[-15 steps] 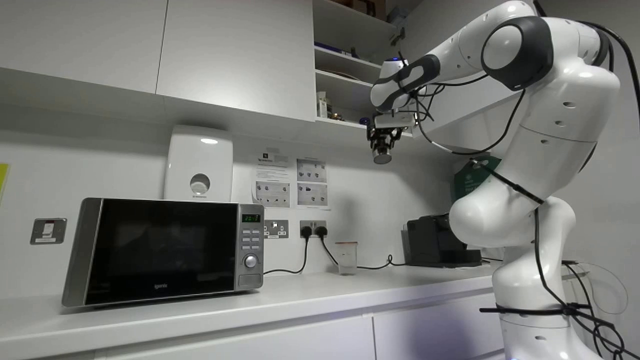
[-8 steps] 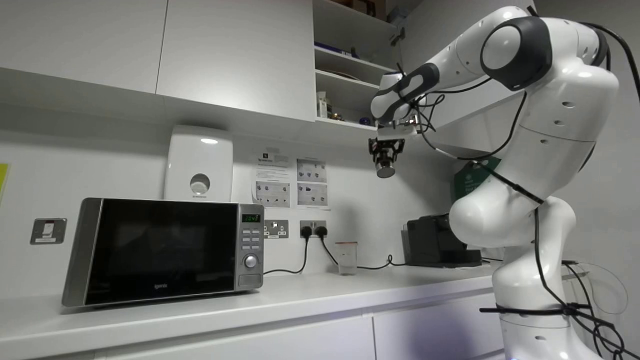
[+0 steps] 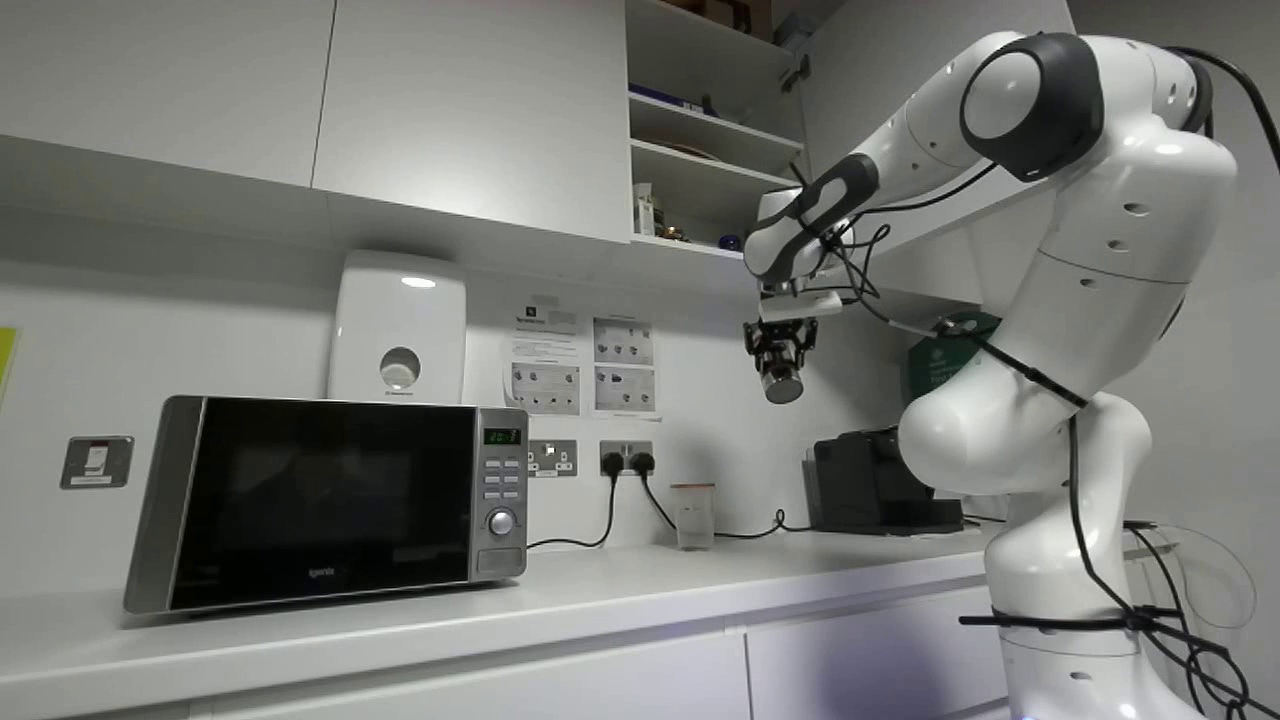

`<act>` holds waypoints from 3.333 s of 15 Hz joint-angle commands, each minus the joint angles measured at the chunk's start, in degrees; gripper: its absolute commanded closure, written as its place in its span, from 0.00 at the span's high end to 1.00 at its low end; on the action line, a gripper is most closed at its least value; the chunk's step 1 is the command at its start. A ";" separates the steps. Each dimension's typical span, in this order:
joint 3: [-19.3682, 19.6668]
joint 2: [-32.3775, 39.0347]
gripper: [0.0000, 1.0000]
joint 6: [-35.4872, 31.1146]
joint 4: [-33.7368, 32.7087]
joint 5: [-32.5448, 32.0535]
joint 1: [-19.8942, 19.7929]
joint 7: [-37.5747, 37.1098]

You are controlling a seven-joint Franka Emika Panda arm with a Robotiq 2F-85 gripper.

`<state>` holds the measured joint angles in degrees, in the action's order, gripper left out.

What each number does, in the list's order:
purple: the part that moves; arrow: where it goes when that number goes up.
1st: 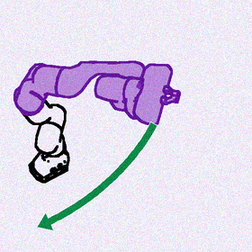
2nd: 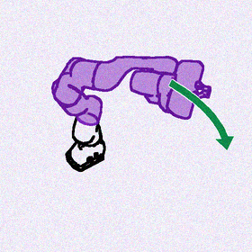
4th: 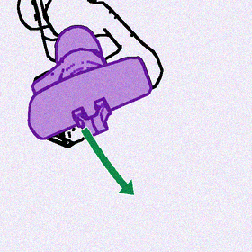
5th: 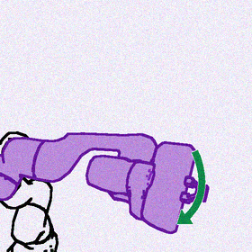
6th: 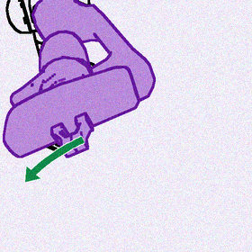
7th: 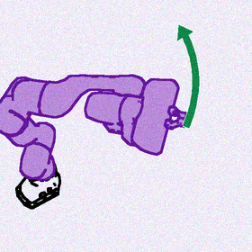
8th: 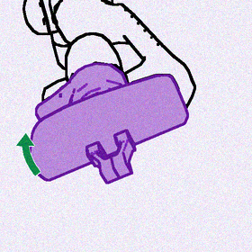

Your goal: Remove the object from the shelve and put it on the base top

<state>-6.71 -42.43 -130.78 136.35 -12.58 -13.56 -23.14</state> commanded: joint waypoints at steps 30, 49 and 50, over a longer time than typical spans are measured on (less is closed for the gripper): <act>-1.43 7.08 0.74 -14.88 10.83 1.20 -0.21 -0.59; -8.35 19.86 0.49 -44.25 19.44 -3.69 -10.09 -5.36; -10.58 20.23 0.49 -46.19 19.87 -5.26 -13.14 -6.50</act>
<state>-12.25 -23.82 -170.74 155.01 -13.20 -19.65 -25.24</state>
